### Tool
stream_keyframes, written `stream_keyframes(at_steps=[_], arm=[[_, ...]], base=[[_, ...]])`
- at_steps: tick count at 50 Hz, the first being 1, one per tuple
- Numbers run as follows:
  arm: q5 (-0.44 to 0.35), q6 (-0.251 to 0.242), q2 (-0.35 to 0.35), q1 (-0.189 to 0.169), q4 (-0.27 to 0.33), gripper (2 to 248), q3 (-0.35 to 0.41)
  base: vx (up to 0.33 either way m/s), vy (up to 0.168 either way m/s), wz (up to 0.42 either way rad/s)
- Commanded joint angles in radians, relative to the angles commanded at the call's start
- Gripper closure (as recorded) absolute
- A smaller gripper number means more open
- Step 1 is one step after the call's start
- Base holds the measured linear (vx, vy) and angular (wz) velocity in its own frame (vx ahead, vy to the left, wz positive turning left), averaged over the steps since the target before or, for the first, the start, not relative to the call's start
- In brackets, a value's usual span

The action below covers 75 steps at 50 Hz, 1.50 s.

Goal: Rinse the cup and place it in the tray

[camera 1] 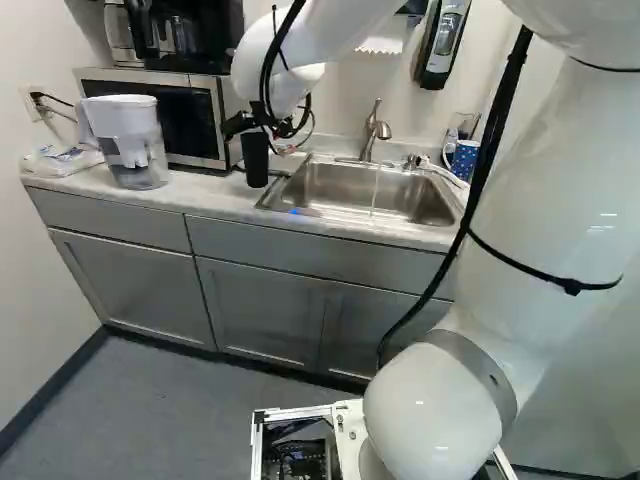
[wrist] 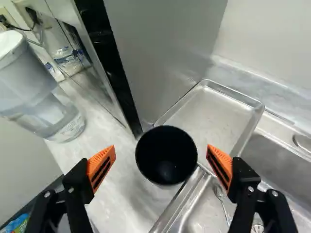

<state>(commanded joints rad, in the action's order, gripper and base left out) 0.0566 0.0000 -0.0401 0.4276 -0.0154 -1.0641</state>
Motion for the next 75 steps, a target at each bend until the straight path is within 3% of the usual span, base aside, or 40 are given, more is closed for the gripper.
stream_keyframes(at_steps=[38,75], arm=[[-0.062,0.0,-0.046,-0.012,0.0,3,0.039],[-0.193,0.0,-0.104,-0.009,0.0,3,0.061]], base=[[0.0,0.0,0.0],[0.0,0.0,0.0]])
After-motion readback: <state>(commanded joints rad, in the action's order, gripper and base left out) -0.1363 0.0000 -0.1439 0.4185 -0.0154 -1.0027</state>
